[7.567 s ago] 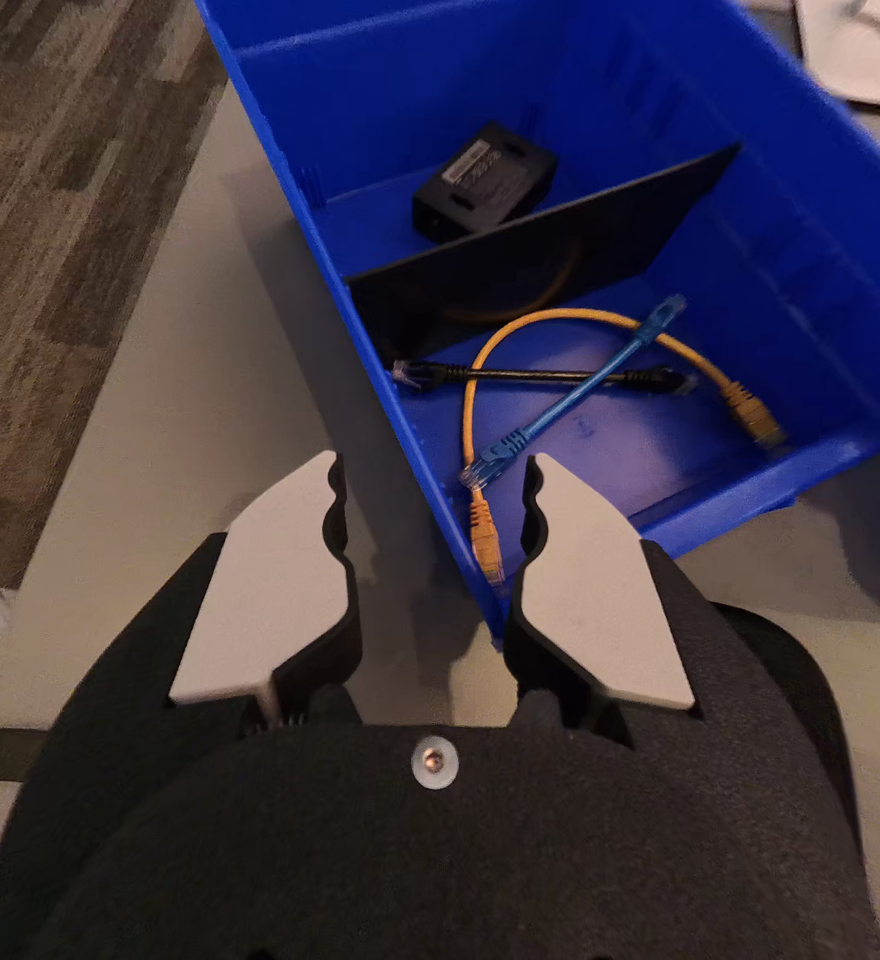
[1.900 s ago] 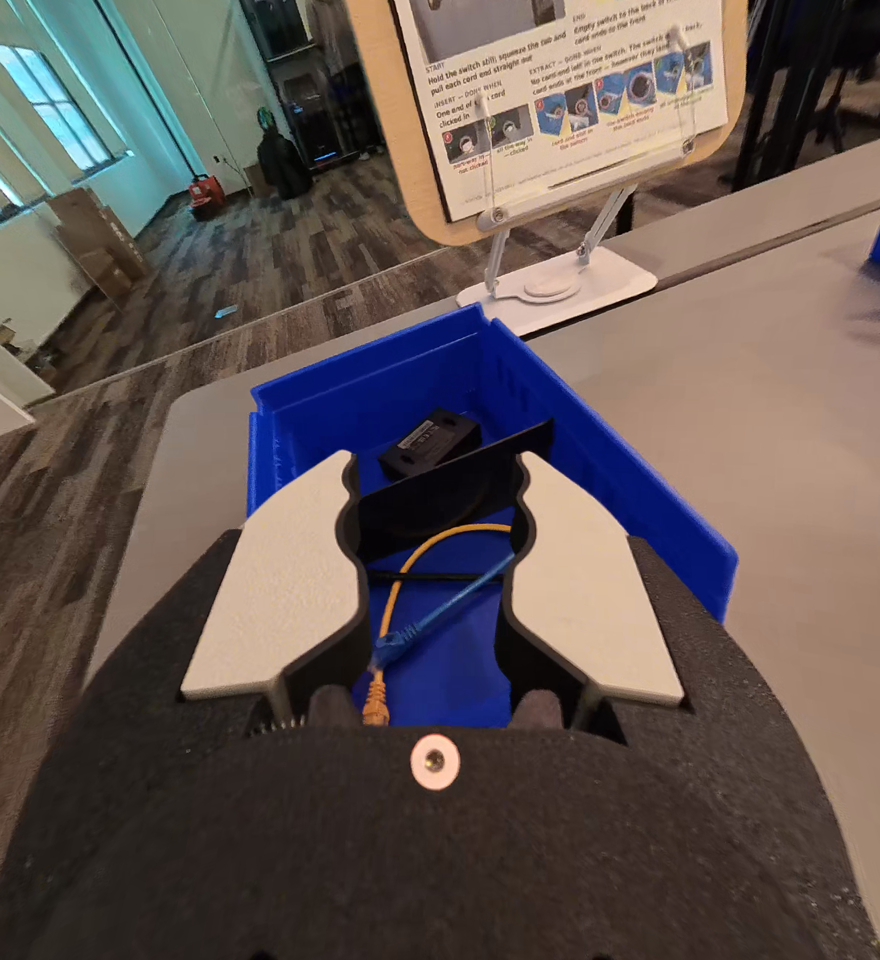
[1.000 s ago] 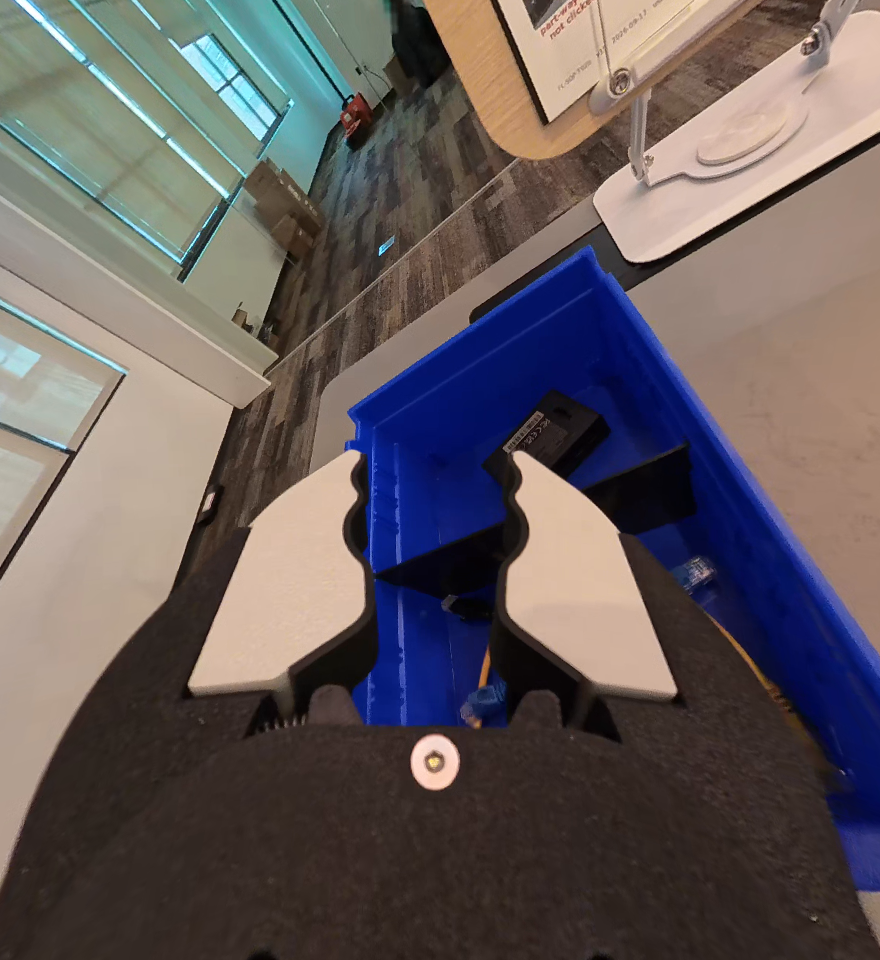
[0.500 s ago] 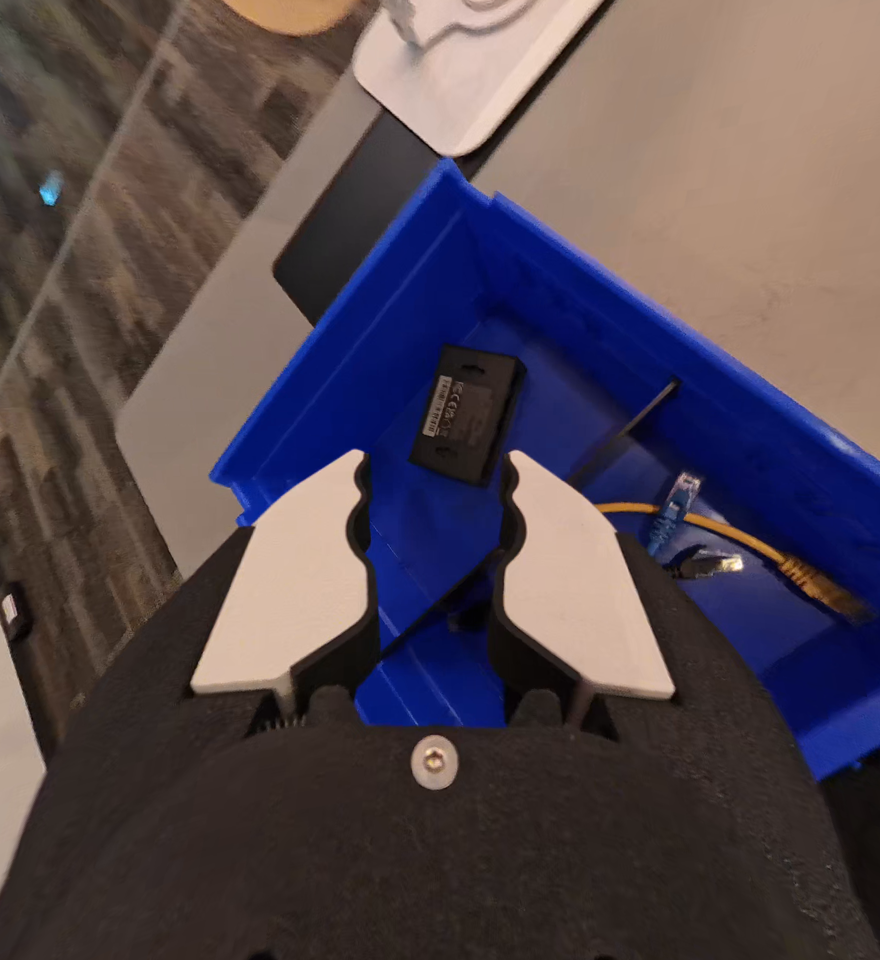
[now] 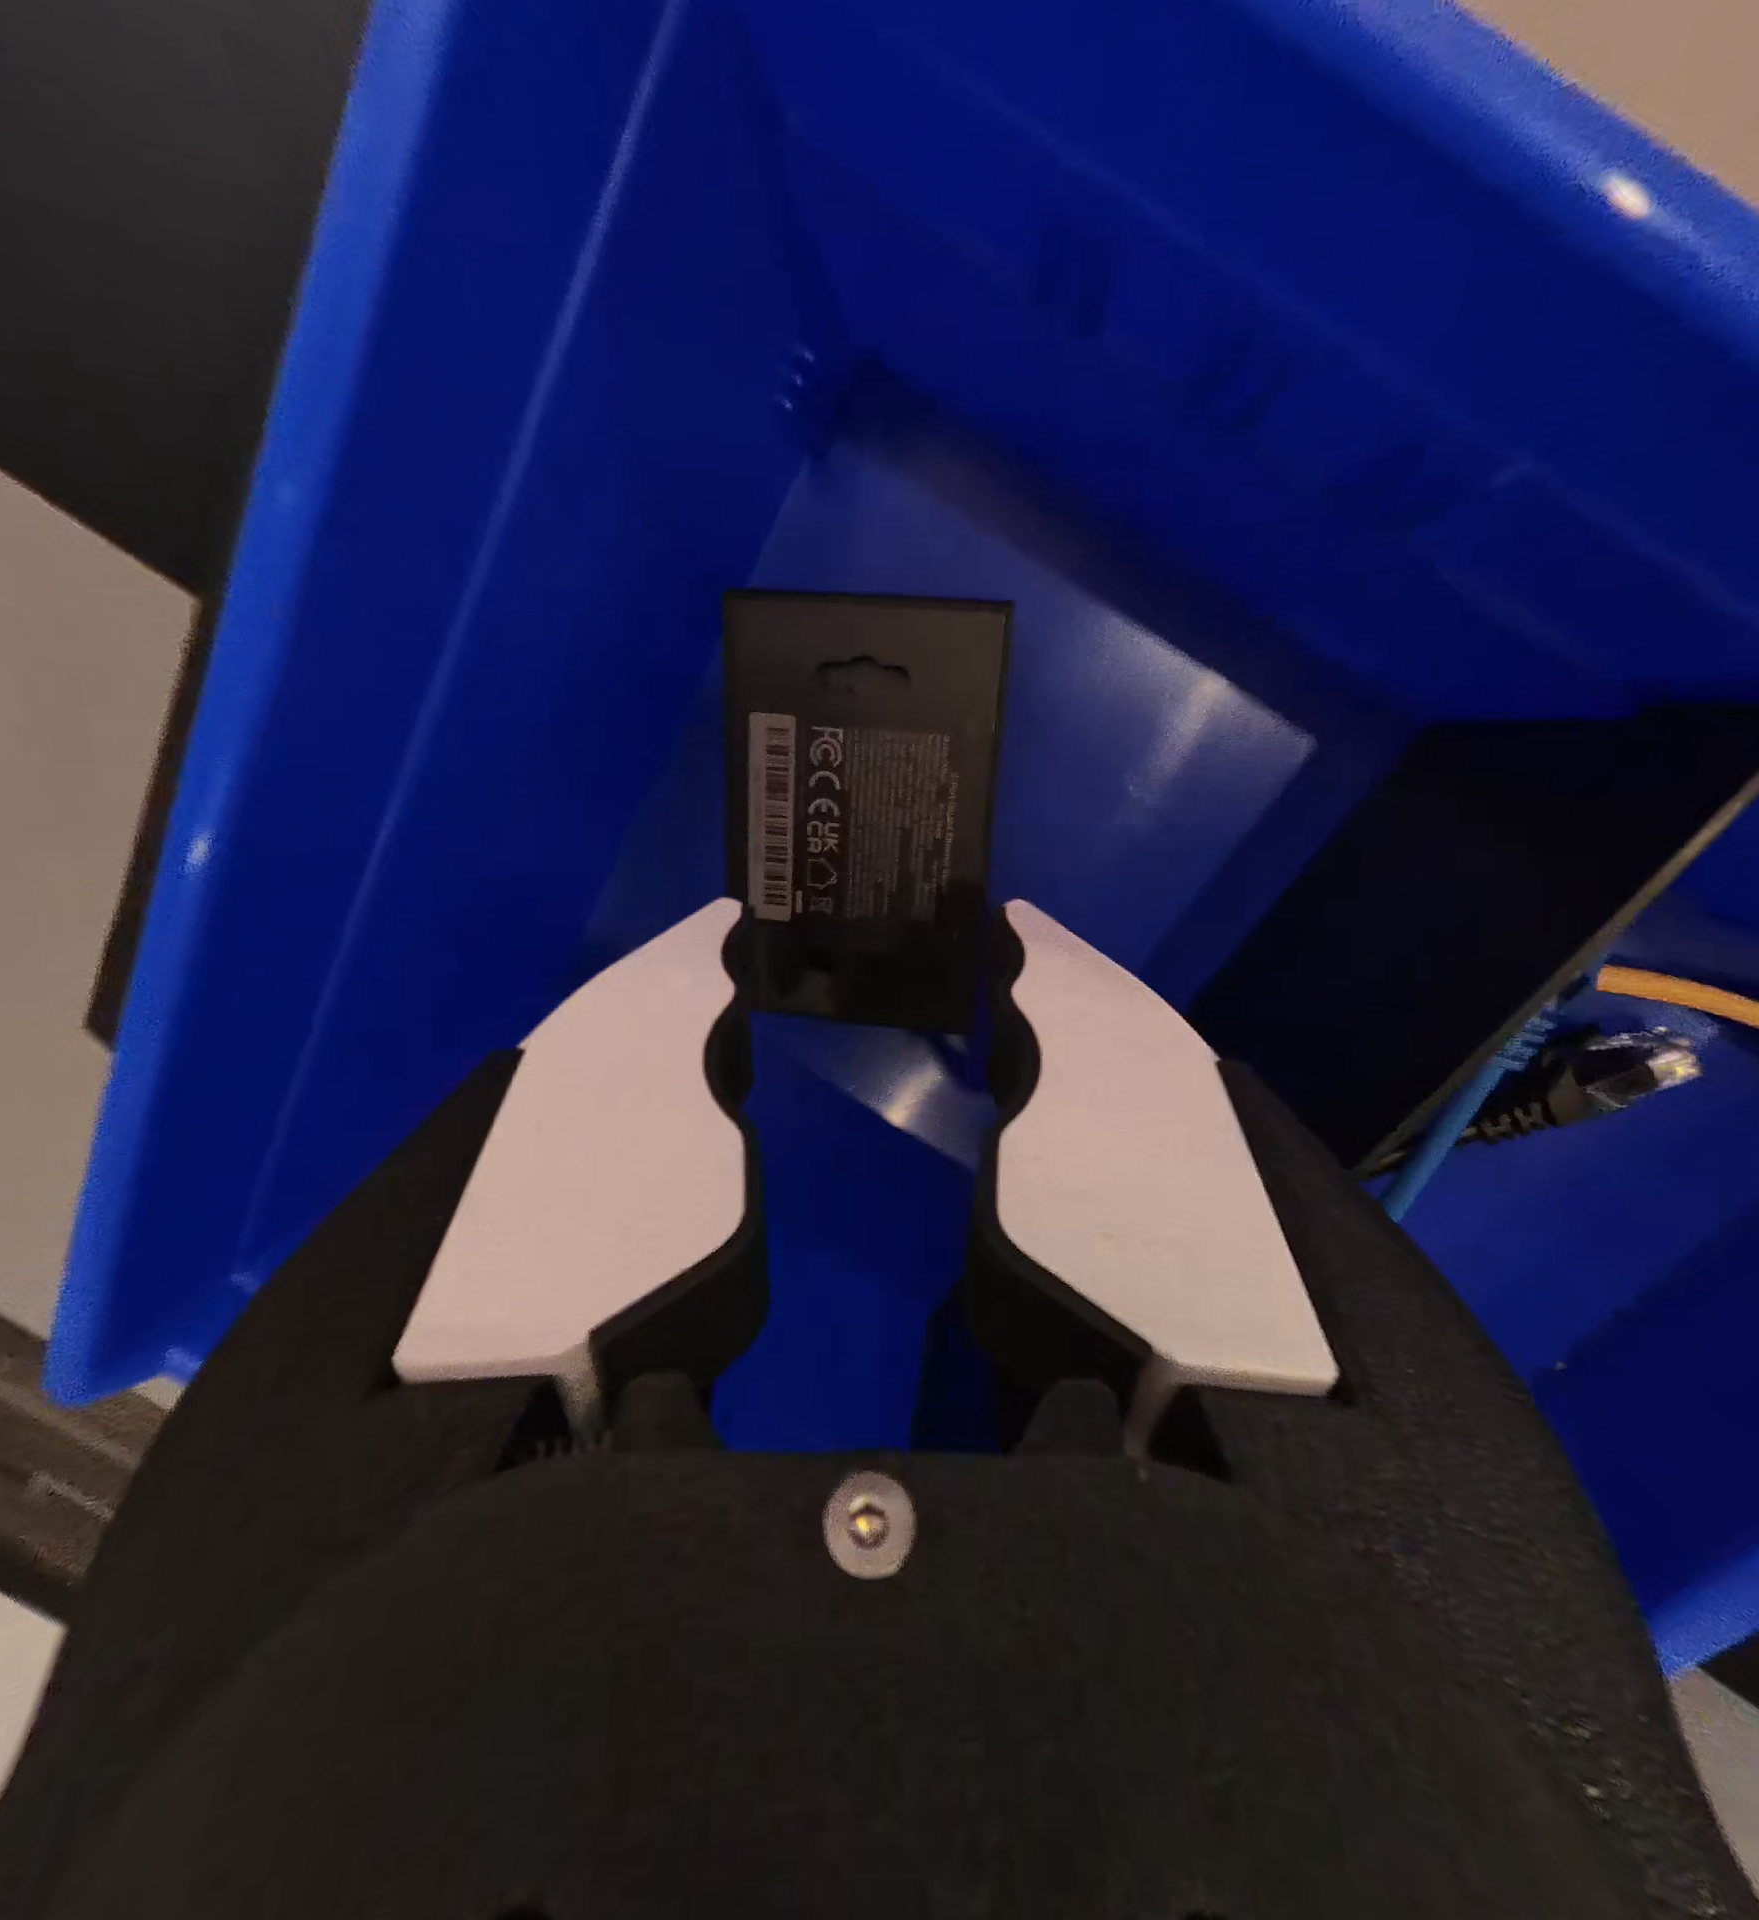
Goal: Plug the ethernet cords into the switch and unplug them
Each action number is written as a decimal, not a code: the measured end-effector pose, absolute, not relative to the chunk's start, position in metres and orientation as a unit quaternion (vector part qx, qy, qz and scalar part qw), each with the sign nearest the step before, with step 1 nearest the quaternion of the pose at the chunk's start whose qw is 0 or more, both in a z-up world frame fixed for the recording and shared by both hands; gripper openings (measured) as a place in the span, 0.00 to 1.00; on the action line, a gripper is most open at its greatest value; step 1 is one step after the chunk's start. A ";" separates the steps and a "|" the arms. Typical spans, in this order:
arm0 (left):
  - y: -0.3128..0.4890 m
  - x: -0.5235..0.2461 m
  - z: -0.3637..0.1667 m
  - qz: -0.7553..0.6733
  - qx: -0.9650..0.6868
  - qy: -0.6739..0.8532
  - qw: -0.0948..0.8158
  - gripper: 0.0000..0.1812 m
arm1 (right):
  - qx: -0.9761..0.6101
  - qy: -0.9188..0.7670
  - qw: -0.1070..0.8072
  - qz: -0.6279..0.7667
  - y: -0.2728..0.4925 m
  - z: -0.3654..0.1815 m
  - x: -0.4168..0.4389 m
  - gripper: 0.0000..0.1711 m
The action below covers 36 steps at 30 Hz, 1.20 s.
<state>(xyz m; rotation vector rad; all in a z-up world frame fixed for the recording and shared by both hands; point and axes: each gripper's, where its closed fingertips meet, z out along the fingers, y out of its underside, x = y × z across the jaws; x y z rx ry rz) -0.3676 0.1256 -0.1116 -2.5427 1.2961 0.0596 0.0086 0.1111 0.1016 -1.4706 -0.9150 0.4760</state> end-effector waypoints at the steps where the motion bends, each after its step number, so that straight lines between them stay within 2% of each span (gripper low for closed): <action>1: 0.127 -0.368 -0.115 0.014 -0.884 0.448 0.133 0.24 | -0.633 -0.393 0.633 0.212 0.112 0.105 0.009 0.05; 8: 0.137 -0.364 -0.124 -0.008 -0.882 0.459 0.109 0.24 | -0.664 -0.380 0.606 0.218 0.121 0.094 0.014 0.07; 12: 0.133 -0.360 -0.127 -0.024 -0.884 0.459 0.079 0.30 | -0.677 -0.374 0.592 0.226 0.125 0.088 0.016 0.08; 16: 0.135 -0.361 -0.127 -0.008 -0.881 0.467 0.073 0.28 | -0.683 -0.377 0.586 0.219 0.126 0.084 0.017 0.08; 21: 0.137 -0.367 -0.125 0.020 -0.876 0.474 0.085 0.32 | -0.688 -0.384 0.582 0.203 0.127 0.081 0.016 0.09; 25: 0.138 -0.370 -0.125 0.025 -0.876 0.473 0.086 0.39 | -0.692 -0.388 0.575 0.201 0.128 0.076 0.014 0.09; 29: 0.135 -0.363 -0.128 0.003 -0.877 0.473 0.083 0.39 | -0.698 -0.390 0.568 0.197 0.130 0.072 0.015 0.10; 33: 0.134 -0.371 -0.143 0.038 -0.875 0.480 0.054 0.39 | -0.717 -0.374 0.560 0.182 0.135 0.066 0.018 0.10; 36: 0.135 -0.368 -0.146 0.038 -0.875 0.479 0.057 0.35 | -0.743 -0.339 0.558 0.147 0.147 0.060 0.024 0.11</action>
